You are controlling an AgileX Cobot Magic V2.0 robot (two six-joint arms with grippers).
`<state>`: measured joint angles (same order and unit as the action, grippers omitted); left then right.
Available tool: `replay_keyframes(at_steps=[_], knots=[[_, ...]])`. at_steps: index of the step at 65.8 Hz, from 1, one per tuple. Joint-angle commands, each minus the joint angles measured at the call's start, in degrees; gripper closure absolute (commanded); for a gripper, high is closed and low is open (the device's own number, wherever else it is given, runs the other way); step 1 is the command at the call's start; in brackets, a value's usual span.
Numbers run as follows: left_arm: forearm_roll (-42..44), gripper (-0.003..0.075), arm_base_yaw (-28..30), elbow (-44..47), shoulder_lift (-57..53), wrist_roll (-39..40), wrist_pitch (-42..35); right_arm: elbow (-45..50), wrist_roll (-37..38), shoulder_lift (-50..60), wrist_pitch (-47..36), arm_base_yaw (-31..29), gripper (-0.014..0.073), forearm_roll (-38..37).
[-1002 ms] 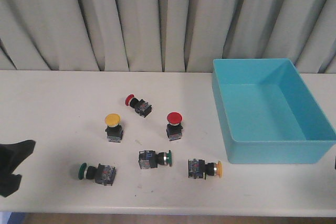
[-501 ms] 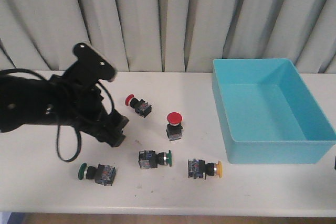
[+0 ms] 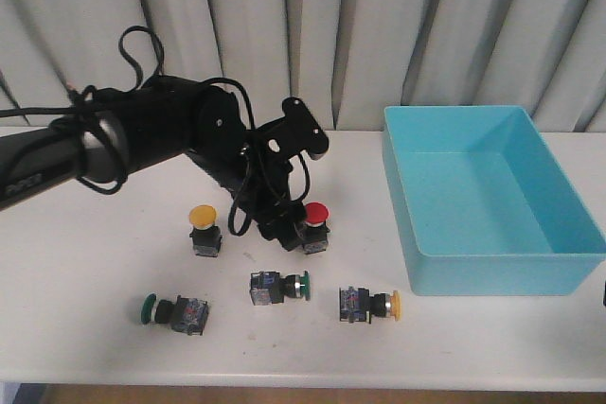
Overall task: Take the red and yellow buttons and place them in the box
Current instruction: 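Reach the left gripper to the red-capped button and grasp it, then lift the red button with the left gripper toward the right gripper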
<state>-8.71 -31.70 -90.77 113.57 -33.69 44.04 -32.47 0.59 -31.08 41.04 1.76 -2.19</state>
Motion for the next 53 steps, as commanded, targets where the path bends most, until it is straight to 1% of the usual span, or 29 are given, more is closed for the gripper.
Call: replay_keyframes(at_steps=[1, 5, 10, 27, 37, 48, 53], knots=[[-4.3, 0.0186, -0.3, -6.3, 0.6, -4.9, -0.5, -1.9, -0.6, -0.5, -3.4, -0.5, 0.0049, -0.1], [-5.1, 0.0186, -0.3, -8.5, 2.8, -7.3, -0.5, -1.9, -0.6, -0.5, -3.4, -0.5, 0.0055, -0.1], [-5.2, 0.0186, -0.3, -11.0, 5.1, -8.4, -0.4, -1.9, -0.6, -0.5, -3.4, -0.5, 0.0063, -0.1], [-5.2, 0.0186, -0.3, -17.7, 12.1, -9.8, -0.3, -1.9, -0.6, -0.5, -3.4, -0.5, 0.0092, -0.1], [-5.2, 0.0186, -0.3, -19.6, 15.4, -10.4, -0.5, -1.9, -0.6, -0.5, -3.4, -0.5, 0.0102, -0.1], [-5.2, 0.0186, -0.3, -19.6, 16.9, -10.4, -3.1, -1.9, -0.6, -0.5, -3.4, -0.5, 0.0102, -0.1], [-5.2, 0.0199, -0.3, -19.6, 17.0, -10.5, -3.6, -1.4, -0.6, -0.5, -3.6, -0.5, 0.0102, -0.1]])
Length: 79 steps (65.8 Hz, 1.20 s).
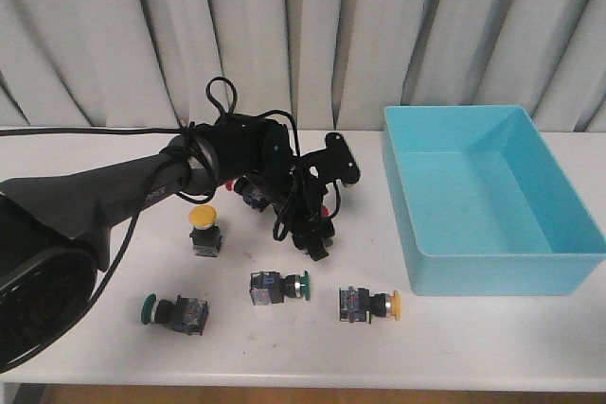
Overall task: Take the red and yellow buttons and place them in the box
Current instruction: 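Lift the red button with the left gripper toward the right gripper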
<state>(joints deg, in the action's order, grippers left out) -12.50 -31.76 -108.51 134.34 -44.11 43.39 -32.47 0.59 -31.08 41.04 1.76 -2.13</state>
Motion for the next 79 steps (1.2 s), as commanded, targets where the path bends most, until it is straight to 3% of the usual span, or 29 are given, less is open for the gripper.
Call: replay_keyframes(at_steps=[1, 5, 6, 11, 28, 41, 60, 79], knots=[[-1.4, 0.0204, -0.2, -1.9, -3.8, 0.0, -3.0, -1.3, -0.6, -0.5, -3.6, -0.5, 0.0102, -0.2], [-1.4, 0.0232, -0.2, -1.9, -3.8, -0.1, -3.1, -0.4, -0.6, -0.5, -3.8, -0.5, 0.0102, -0.2], [-1.4, 0.0311, -0.2, -1.9, -3.8, -0.5, -3.3, 0.8, -0.6, -0.5, -4.0, -0.5, 0.0102, -0.2], [-1.4, 0.0371, -0.2, -1.9, -3.8, -0.4, -3.2, 1.1, -0.6, -0.5, -3.8, -0.5, 0.0102, -0.2], [-1.3, 0.0512, -0.2, -1.9, -5.8, 0.2, -1.6, 1.1, -0.6, -0.5, -4.0, -0.5, 0.0102, -0.2], [-0.1, 0.0532, -0.1, -1.9, -11.5, 7.1, 2.8, 1.1, -0.6, -0.5, -4.0, -0.5, 0.0102, -0.1], [3.8, 0.0532, -0.1, -0.6, -23.8, 25.0, 8.7, 1.1, -2.6, -0.5, -3.6, -0.5, 0.0102, 2.9], [3.8, 0.0532, -0.1, 19.8, -39.6, 25.4, 0.1, 1.1, -6.3, -0.5, -3.5, -0.5, 0.0094, 5.8]])
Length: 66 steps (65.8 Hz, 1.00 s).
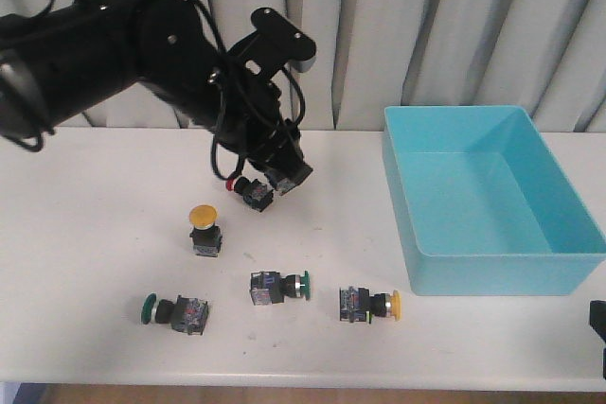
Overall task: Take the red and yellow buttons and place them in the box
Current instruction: 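Lift the red button with the left gripper toward the right gripper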
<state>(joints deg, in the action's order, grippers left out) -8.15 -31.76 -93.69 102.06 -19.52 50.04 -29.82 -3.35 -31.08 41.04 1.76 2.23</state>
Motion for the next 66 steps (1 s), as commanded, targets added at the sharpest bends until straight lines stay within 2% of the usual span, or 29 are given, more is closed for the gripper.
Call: replay_keyframes(at_steps=[1, 17, 23, 30, 35, 42, 51, 58, 66], knots=[[-0.5, 0.0532, -0.1, 6.9, -8.2, 0.8, -7.2, -1.5, -2.7, -0.5, -3.5, -0.5, 0.0092, 1.7], [-0.6, 0.0532, -0.1, 24.1, -20.5, 0.7, -16.3, -1.6, -8.1, -3.4, -3.5, -0.4, 0.0035, 7.7], [-1.2, 0.0532, -0.1, 27.7, -22.6, -0.3, -17.4, -2.0, -12.3, -6.7, -3.4, -0.3, 0.0032, 12.3], [-3.4, 0.0532, -0.2, 28.8, -23.0, -4.0, -16.6, -4.4, -20.6, -12.0, -1.0, -0.3, 0.0032, 19.0], [-9.2, 0.0531, -0.2, 29.0, -23.0, -10.9, -16.3, -7.2, -28.4, -16.2, 1.5, -0.3, 0.0036, 23.8], [-21.9, 0.0528, -0.2, 29.0, -23.0, -26.2, -14.4, -10.6, -41.3, -22.5, 5.6, -0.3, 0.0043, 31.0], [-36.5, 0.0528, -0.2, 29.0, -23.0, -44.4, -11.1, -12.3, -60.4, -28.9, 9.8, -0.3, 0.0046, 43.7], [-44.2, 0.0528, -0.2, 29.0, -23.0, -55.8, -8.3, -12.3, -75.0, -32.2, 12.4, -0.3, 0.0046, 54.7], [-50.1, 0.0528, -0.2, 29.0, -23.0, -65.9, -5.0, -12.3, -86.9, -34.3, 13.6, 1.0, 0.0046, 61.5]])
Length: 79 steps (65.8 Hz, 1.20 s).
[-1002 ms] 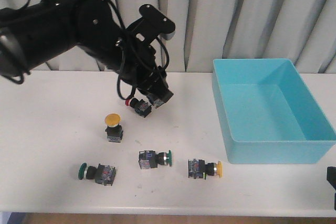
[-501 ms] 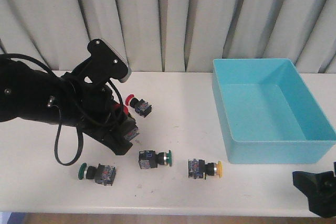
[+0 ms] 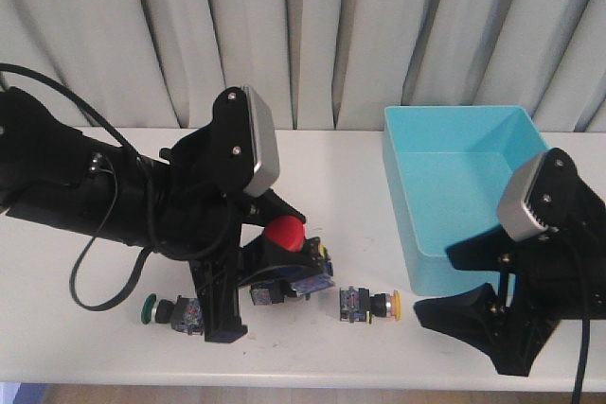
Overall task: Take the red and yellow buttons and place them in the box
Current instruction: 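Lift the red button with the left gripper toward the right gripper, then grasp the red button with the right gripper and release left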
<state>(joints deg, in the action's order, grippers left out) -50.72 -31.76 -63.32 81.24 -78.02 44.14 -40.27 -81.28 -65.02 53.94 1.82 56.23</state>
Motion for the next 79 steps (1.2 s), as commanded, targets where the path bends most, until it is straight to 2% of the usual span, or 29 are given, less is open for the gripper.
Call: replay_keyframes(at_steps=[1, 10, 20, 30, 36, 61, 79], knots=[[-8.3, 0.0528, -0.2, -1.4, -2.2, -8.2, 1.1, -1.9, -10.1, -0.5, 0.4, 1.5, 0.0046, 7.8], [-11.3, 0.0528, -0.2, -1.4, -2.2, -13.5, 2.8, -3.5, -12.7, -2.5, -5.9, 9.5, 0.0048, 7.4], [-11.4, 0.0528, -0.2, -1.4, -2.2, -15.7, 3.5, -5.9, -14.9, -5.1, -12.4, 18.0, 0.005, 4.1], [-11.4, 0.0528, -0.2, -1.4, -2.2, -15.6, 3.8, -6.4, -18.8, -6.3, -14.3, 22.3, 0.0051, 4.3], [-11.5, 0.0528, -0.2, -1.4, -2.2, -15.6, 3.8, -6.4, -19.1, -6.3, -16.9, 23.2, 0.0065, 4.5], [-12.8, 0.0528, -0.2, -1.4, -2.2, -15.6, 4.5, -6.4, -19.6, -6.3, -16.5, 23.2, 0.0171, 6.3], [-12.8, 0.0521, -0.2, -1.4, -2.2, -15.6, 5.0, -6.4, -19.5, -6.3, -16.5, 23.2, 0.0342, 6.4]])
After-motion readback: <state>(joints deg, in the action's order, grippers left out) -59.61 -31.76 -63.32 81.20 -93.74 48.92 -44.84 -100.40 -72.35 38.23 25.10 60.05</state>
